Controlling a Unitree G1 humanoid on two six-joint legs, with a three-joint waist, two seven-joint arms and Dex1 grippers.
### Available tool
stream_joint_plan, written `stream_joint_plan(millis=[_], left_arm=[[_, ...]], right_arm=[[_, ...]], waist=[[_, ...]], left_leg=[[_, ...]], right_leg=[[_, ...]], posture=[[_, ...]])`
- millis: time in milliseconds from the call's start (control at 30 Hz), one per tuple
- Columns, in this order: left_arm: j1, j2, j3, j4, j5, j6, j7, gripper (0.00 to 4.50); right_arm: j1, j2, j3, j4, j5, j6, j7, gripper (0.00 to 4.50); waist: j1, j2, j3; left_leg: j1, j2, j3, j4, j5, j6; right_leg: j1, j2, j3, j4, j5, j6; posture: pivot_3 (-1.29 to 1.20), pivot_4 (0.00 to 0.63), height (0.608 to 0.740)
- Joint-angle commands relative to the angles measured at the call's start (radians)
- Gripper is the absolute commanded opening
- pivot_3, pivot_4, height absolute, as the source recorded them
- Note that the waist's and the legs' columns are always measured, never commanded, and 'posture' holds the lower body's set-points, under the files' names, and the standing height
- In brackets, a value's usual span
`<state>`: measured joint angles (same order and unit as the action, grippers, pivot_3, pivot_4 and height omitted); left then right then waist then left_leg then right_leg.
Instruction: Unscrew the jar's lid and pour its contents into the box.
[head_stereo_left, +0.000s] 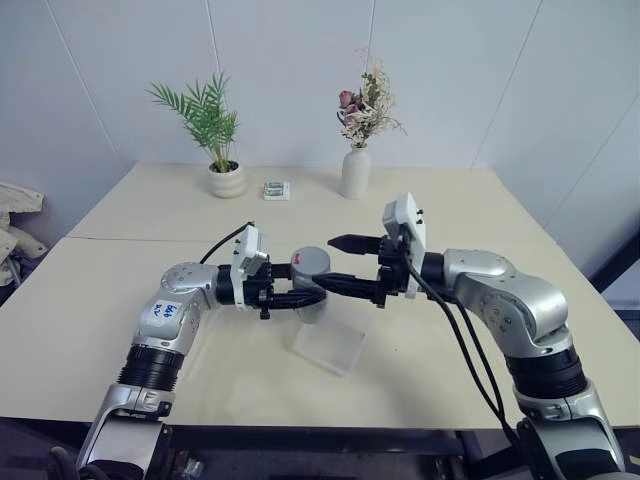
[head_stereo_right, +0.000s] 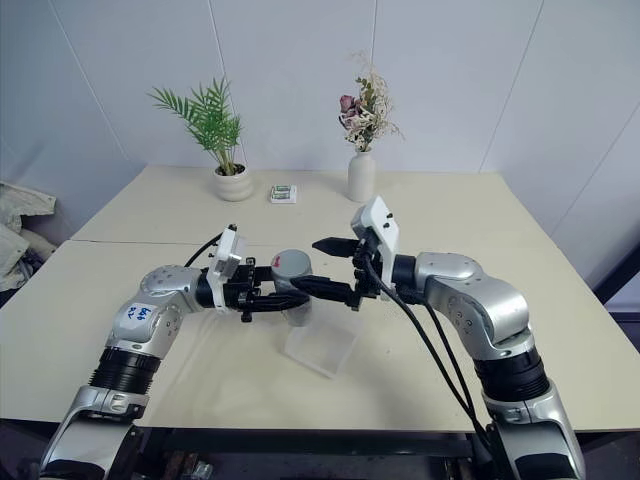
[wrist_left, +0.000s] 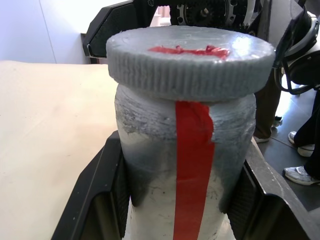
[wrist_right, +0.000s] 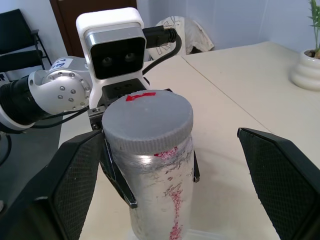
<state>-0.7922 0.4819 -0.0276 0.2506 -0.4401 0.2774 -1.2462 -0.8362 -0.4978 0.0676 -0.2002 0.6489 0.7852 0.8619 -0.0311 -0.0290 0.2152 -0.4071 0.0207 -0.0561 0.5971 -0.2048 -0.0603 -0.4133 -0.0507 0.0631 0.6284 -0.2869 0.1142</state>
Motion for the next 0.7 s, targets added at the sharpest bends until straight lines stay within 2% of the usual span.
stream_joint_plan(millis=[33, 267, 700], left_arm=[[-0.020, 0.008, 0.013, -0.014, -0.003, -0.014, -0.007, 2.07], [-0.015, 0.009, 0.013, -0.020, -0.004, -0.009, -0.005, 2.07], [-0.019, 0.009, 0.011, -0.023, -0.006, -0.005, -0.006, 2.07]], right_arm=[[-0.004, -0.005, -0.036, -0.047, 0.037, -0.001, 0.015, 4.48], [-0.031, 0.016, -0.020, -0.049, 0.055, -0.001, 0.018, 4.48], [-0.088, 0.091, 0.051, 0.030, -0.039, -0.049, 0.015, 4.48]], waist=[[0.000, 0.000, 0.000], [0.000, 0.000, 0.000], [0.000, 0.000, 0.000]], left_leg=[[0.000, 0.000, 0.000, 0.000, 0.000, 0.000], [0.000, 0.000, 0.000, 0.000, 0.000, 0.000], [0.000, 0.000, 0.000, 0.000, 0.000, 0.000]], right_leg=[[0.000, 0.000, 0.000, 0.000, 0.000, 0.000], [0.000, 0.000, 0.000, 0.000, 0.000, 0.000], [0.000, 0.000, 0.000, 0.000, 0.000, 0.000]], posture=[[0.00, 0.150, 0.740], [0.00, 0.150, 0.740], [0.00, 0.150, 0.740]])
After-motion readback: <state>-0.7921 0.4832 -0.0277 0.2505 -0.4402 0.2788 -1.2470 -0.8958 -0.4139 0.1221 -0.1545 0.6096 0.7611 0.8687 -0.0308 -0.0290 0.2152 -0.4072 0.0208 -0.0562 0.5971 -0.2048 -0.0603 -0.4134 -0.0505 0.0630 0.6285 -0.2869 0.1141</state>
